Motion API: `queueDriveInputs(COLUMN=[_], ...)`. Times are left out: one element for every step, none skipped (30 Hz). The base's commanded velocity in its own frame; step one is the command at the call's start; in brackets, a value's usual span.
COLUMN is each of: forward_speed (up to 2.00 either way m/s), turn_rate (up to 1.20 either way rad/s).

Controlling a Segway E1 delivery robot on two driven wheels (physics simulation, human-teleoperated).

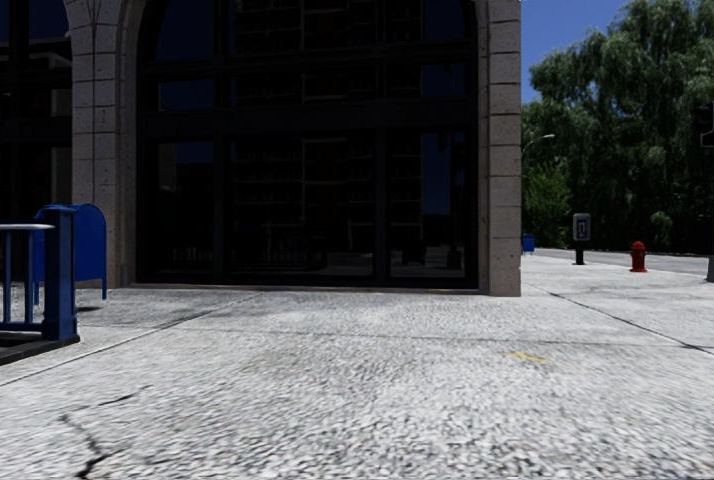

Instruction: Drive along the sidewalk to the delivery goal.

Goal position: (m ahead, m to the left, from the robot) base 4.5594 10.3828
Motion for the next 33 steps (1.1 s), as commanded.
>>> queueDriveInputs(forward_speed=[1.96, 1.96, 1.96, 1.96, 1.96, 1.92, 1.92, 1.92, 1.92, 1.92, 1.92, 1.91, 1.91, 1.9, 1.88, 1.88, 1.88, 1.87, 1.87, 1.87, 1.87, 1.87, 1.87, 1.87, 1.87, 1.87, 1.87, 1.86, 1.86, 1.86, 1.86, 1.86, 1.86], turn_rate=[0.4, 0.4, 0.4, 0.4, 0.4, 0.4, 0.4, 0.4, 0.4, 0.4, 0.4, 0.4, 0.4, 0.4, 0.4, 0.4, 0.4, 0.4, 0.4, 0.4, 0.4, 0.4, 0.4, 0.4, 0.4, 0.42, 0.42, 0.42, 0.42, 0.43, 0.43, 0.43, 0.43])
